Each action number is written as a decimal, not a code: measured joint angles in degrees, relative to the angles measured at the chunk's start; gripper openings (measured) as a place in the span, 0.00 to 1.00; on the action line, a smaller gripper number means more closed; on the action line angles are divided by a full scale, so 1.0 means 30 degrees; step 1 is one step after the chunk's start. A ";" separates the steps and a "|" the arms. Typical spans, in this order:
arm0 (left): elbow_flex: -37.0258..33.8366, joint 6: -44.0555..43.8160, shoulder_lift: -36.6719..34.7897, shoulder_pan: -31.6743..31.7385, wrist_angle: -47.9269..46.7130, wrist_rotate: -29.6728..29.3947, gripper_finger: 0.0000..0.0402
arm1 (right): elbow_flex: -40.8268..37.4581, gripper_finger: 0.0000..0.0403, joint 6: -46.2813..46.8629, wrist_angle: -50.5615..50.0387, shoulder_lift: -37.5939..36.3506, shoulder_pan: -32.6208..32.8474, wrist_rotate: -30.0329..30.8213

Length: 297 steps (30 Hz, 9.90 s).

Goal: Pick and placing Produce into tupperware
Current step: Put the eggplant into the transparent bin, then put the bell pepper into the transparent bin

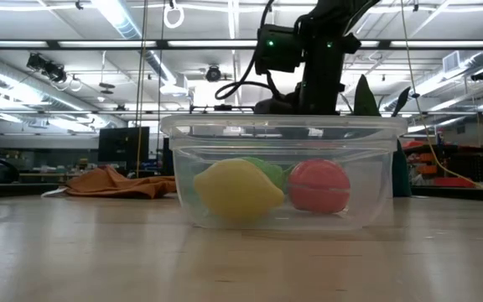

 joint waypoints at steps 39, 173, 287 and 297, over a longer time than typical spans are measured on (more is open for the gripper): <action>0.0000 0.0026 0.0000 0.0000 0.0007 0.0000 0.43 | -0.2233 0.32 0.0179 0.2654 0.0000 0.0000 -0.0644; 0.0000 0.0383 0.0007 0.0003 0.0000 -0.0002 0.43 | -0.0994 0.35 -1.9336 0.6260 -0.0015 0.6827 0.1501; -0.0015 -0.1167 0.0000 0.0001 -0.0279 0.0007 0.43 | 0.0833 0.90 0.3147 0.3246 0.2433 0.1341 -0.2035; -0.0015 -0.0946 0.0000 0.0003 -0.0277 0.0007 0.43 | 0.0813 0.79 0.3107 0.3826 0.2470 0.1341 -0.1954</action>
